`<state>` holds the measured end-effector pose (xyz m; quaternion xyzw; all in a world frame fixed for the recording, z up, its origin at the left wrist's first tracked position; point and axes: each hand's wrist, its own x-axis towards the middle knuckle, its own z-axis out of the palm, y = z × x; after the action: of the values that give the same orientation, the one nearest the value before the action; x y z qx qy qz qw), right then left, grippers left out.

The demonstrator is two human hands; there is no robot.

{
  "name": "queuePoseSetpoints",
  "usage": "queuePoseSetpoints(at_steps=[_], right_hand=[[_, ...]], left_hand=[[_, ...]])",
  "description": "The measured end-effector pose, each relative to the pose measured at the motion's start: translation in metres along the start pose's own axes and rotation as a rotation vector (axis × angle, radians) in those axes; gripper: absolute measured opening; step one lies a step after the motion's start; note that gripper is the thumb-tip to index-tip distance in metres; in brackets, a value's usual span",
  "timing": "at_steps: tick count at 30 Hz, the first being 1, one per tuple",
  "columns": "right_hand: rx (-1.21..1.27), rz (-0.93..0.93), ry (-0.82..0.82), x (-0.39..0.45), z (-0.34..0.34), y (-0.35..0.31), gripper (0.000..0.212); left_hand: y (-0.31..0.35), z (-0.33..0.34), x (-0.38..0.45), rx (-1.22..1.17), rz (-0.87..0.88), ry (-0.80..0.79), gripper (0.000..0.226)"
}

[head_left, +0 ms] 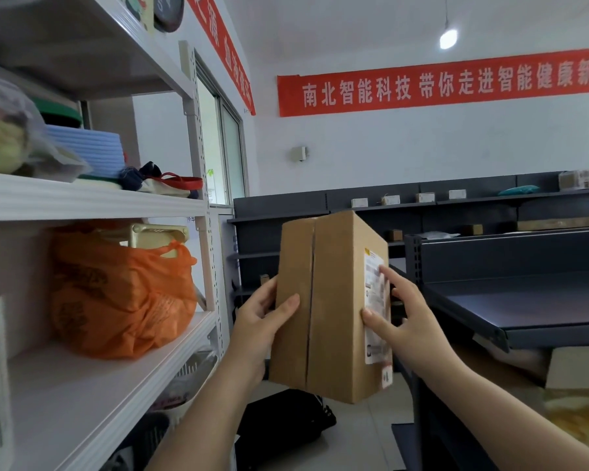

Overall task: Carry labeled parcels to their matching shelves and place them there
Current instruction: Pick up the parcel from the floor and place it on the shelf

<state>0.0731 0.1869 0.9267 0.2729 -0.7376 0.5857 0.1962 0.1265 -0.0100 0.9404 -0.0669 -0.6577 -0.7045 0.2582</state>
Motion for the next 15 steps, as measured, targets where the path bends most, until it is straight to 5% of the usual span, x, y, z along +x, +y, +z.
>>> queuePoseSetpoints(at_steps=[5,15], right_hand=[[0.079,0.096,-0.055,-0.002,0.003,0.008,0.091],[-0.111,-0.015,0.056,-0.004,0.011,0.008,0.072]], left_hand=[[-0.008,-0.004,0.001,0.068,0.022,-0.044,0.050],[-0.019,-0.002,0.001,0.333,0.124,0.033,0.040]])
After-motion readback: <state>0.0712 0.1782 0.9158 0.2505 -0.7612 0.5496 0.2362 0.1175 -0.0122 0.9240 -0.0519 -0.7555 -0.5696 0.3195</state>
